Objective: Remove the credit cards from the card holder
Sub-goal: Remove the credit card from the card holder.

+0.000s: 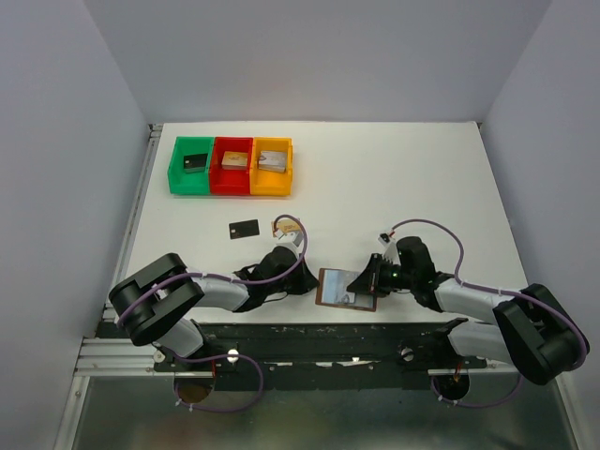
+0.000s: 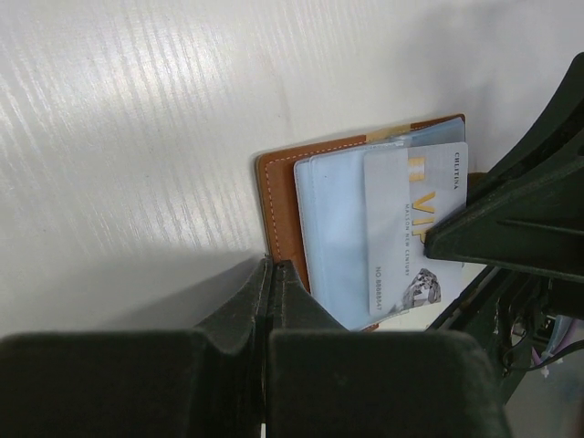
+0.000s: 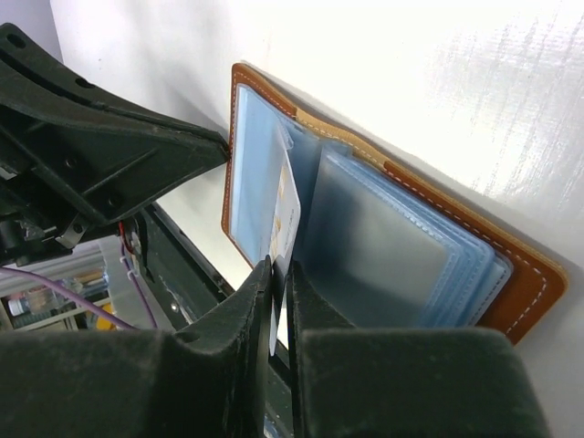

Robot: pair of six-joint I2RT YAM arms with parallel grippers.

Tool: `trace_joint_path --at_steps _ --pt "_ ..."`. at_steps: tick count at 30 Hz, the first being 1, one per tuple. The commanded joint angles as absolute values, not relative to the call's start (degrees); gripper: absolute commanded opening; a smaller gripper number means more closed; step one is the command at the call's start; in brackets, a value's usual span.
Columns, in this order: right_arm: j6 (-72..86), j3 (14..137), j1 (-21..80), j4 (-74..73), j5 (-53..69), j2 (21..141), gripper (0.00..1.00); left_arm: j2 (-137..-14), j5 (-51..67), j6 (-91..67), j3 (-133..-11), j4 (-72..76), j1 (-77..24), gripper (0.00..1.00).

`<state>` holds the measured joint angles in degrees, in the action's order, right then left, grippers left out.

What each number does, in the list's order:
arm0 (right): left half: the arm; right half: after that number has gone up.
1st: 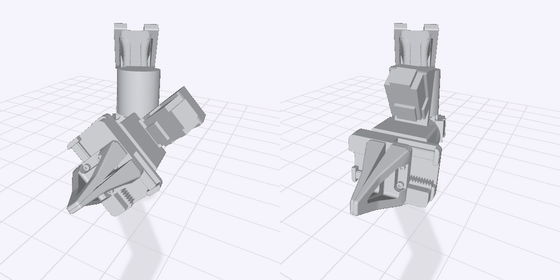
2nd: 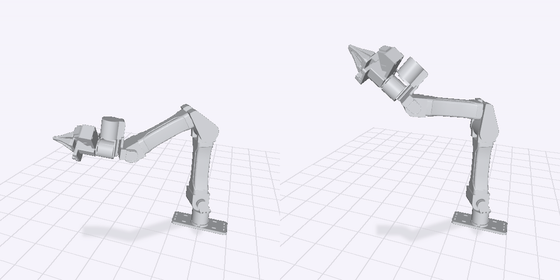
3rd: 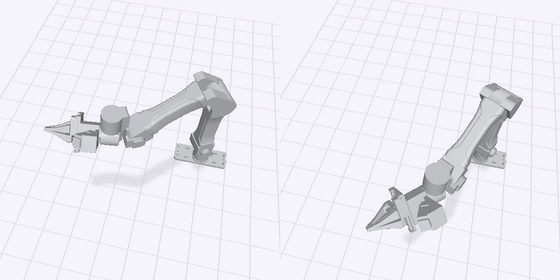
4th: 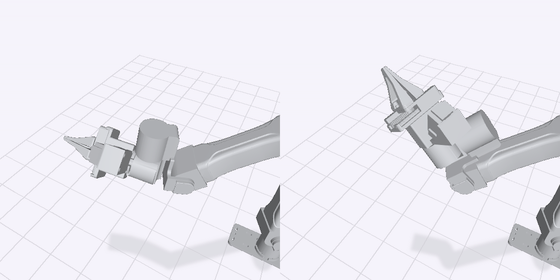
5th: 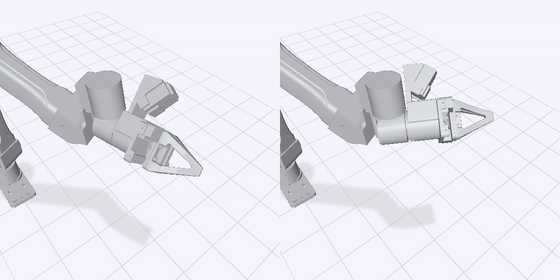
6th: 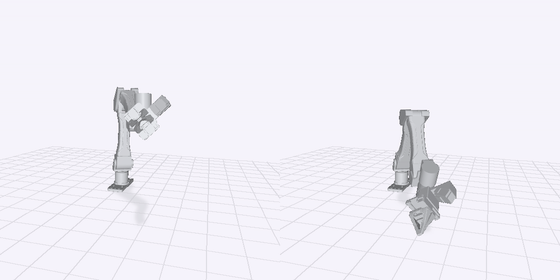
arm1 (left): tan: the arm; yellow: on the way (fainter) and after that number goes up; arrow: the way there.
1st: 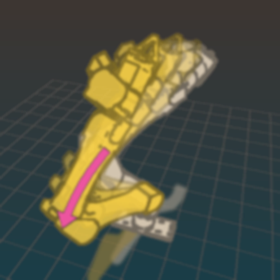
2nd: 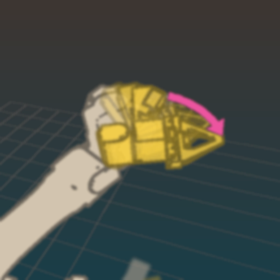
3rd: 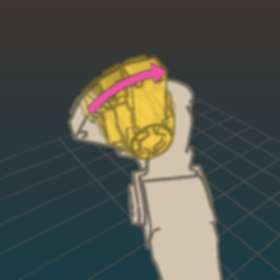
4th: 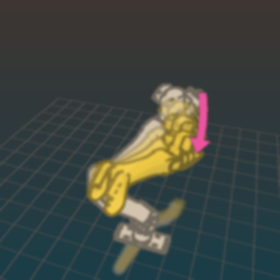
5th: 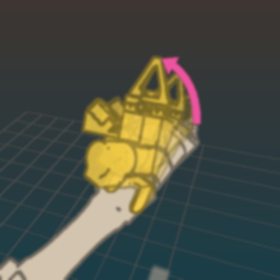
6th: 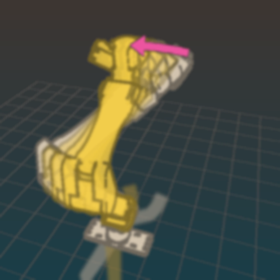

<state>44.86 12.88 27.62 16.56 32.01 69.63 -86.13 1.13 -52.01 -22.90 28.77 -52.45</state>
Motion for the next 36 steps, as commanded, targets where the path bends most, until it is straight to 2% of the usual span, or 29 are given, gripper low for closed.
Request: trace_joint_path --at_steps 1,4,7,29,36 --pt "43.77 14.5 26.98 14.94 29.97 69.61 0.15 -87.54 0.7 -50.45 -20.39 20.92 -51.86 0.0" --pt "43.68 14.59 26.72 14.33 29.71 69.43 0.1 -87.63 0.79 -50.54 -20.3 21.18 -51.77 0.0" --pt "42.98 15.11 26.37 12.66 29.36 68.73 0.0 -87.71 0.7 -50.8 -19.95 21.71 -51.59 0.0" --pt "37.44 22.23 25.49 -7.11 26.37 59.6 0.01 -87.63 1.76 -50.01 -20.3 23.29 -50.19 0.0" --pt "35.6 24.87 25.4 -12.38 25.75 56.34 0.0 -84.91 2.81 -46.06 -25.21 18.38 -50.01 0.0"
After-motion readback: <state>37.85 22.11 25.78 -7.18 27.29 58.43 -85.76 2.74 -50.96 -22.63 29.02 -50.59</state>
